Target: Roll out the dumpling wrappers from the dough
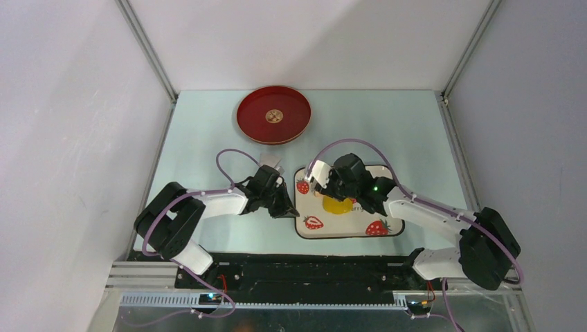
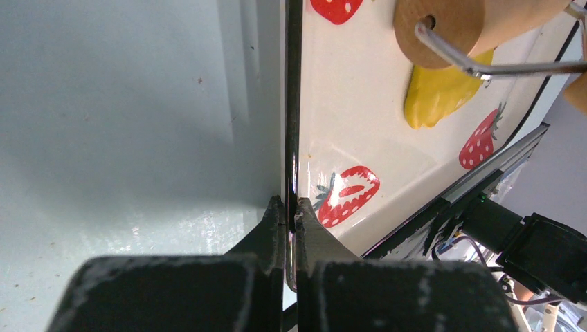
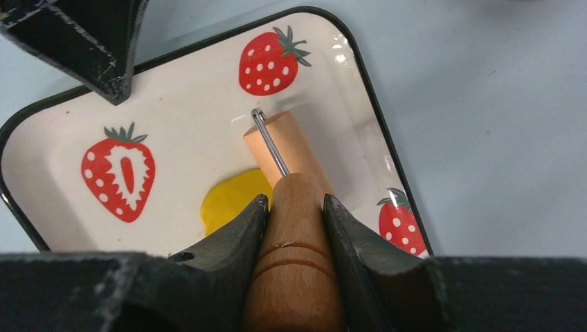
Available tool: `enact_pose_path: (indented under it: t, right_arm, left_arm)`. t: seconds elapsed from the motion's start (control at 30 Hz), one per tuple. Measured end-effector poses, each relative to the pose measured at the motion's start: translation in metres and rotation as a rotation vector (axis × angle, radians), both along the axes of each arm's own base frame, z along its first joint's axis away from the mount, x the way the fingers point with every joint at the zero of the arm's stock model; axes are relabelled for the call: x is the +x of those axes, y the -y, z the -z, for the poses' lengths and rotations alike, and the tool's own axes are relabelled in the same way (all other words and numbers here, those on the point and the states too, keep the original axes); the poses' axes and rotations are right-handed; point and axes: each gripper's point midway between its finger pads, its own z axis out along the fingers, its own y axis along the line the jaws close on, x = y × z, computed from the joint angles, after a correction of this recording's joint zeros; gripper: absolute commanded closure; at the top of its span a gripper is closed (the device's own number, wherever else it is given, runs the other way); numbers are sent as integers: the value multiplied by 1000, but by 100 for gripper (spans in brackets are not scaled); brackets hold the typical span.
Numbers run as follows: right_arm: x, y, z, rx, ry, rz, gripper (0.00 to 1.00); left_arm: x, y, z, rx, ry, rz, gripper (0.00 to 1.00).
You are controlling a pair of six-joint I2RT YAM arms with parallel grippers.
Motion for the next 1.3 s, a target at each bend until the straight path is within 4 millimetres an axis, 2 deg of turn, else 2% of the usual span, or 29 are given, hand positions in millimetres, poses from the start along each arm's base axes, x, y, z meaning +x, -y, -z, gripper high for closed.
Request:
enact_pose_path:
  t: [0.17, 0.3, 0.47, 0.53, 0.67, 0.77, 0.87, 1.03, 1.3]
  right_arm:
    - [13, 2, -8, 35, -25, 21, 100]
    - [12, 7, -13, 24, -60, 31, 100]
    - [0, 19, -23, 7, -124, 80, 100]
    - [-8, 30, -29, 0, -136, 118, 100]
    - [-15, 47, -49, 31, -116, 200, 100]
    - [-20, 52, -62, 57, -107, 225, 100]
    - [-25, 51, -61, 52, -127, 227, 100]
    - [-32, 45, -45, 28, -193, 235, 100]
    - [-29, 36, -30, 26, -245, 257, 100]
  left_arm:
    - [0, 0, 0, 0, 0, 0, 100]
    - [0, 0, 0, 0, 0, 0, 100]
    - [0, 1, 0, -3, 1, 1, 100]
    - [0, 1, 0, -3, 0, 2, 100]
    - [0, 1, 0, -5, -2, 4, 100]
    - [0, 1, 0, -6, -2, 4, 100]
    - [0, 2, 0, -7, -4, 6, 100]
    - [0, 2, 0, -7, -4, 6, 100]
    - [0, 2, 0, -7, -4, 6, 100]
